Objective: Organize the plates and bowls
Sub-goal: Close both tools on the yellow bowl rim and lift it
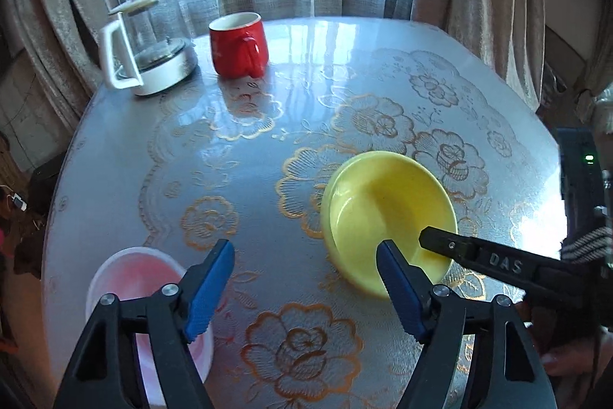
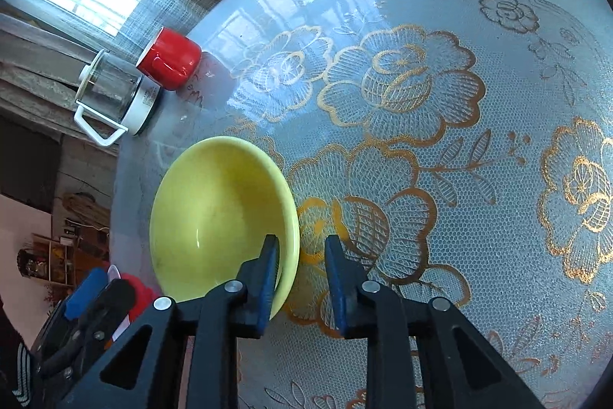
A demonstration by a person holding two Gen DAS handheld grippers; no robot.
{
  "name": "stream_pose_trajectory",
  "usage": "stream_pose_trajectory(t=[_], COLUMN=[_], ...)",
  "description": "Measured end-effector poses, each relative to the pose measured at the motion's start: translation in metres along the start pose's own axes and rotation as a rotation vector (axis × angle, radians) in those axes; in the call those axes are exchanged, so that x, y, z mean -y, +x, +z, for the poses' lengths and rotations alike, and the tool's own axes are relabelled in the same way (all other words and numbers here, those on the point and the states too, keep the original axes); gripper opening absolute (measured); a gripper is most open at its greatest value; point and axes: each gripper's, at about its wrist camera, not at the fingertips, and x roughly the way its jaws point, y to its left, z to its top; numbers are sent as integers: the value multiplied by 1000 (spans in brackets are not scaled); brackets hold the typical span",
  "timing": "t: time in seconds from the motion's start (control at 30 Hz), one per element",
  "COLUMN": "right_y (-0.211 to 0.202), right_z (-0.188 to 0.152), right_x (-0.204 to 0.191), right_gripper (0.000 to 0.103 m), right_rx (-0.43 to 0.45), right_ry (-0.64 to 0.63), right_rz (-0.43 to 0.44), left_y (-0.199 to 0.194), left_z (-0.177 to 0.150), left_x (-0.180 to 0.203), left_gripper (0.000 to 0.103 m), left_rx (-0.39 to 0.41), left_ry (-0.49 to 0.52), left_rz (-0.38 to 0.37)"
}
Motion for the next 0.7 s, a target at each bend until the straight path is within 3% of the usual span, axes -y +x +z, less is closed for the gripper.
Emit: stream_pose_trajectory(t=[0.23,0.3,0.5,0.7], right_y=[-1,-2,-4,-4], right_z=[-1,-2,-4,-5], right_x=[2,7,3,2], right_gripper=[22,22,22,22], right_rx=[-3,-9,-6,-7], right_ry=[-8,0,-41,-60], right_rz=[1,17,6,1], left_y=[26,31,39,36], left_z=[6,7,5,-1], left_x=[11,11,14,24], left_gripper=[52,41,28,14], left_rx=[-54,-60,-78,-85], left_ry=[11,15,18,81], left_rz=[25,29,2,-2])
